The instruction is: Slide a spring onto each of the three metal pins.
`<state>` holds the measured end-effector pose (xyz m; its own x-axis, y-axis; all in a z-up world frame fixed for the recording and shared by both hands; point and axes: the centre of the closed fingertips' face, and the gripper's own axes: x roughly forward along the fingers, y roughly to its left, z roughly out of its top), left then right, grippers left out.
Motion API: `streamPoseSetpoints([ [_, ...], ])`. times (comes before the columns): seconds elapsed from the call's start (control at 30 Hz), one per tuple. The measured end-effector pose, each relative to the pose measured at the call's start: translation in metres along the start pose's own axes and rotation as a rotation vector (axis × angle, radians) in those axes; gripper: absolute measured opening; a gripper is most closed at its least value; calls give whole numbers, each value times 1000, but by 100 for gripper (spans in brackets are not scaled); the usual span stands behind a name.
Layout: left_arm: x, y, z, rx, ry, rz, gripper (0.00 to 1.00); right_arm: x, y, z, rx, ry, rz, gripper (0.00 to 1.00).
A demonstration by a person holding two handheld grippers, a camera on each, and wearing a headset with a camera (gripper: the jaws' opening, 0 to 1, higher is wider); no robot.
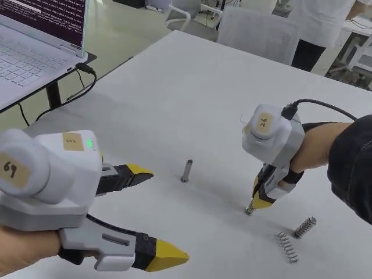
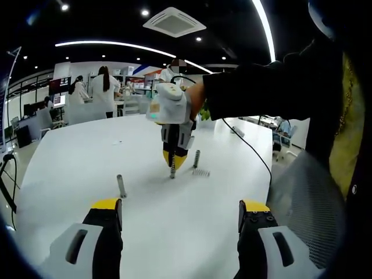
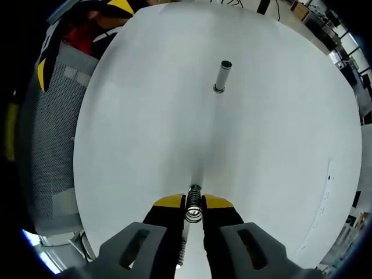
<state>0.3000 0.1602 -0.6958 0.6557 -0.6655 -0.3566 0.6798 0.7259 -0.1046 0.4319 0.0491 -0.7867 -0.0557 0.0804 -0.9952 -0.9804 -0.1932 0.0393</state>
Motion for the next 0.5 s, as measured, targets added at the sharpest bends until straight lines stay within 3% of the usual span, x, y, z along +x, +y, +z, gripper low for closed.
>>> streamPoseSetpoints([
  [0.5,-3,0,-1,-1,0,1,79,7,2,1,1,1,0,9],
])
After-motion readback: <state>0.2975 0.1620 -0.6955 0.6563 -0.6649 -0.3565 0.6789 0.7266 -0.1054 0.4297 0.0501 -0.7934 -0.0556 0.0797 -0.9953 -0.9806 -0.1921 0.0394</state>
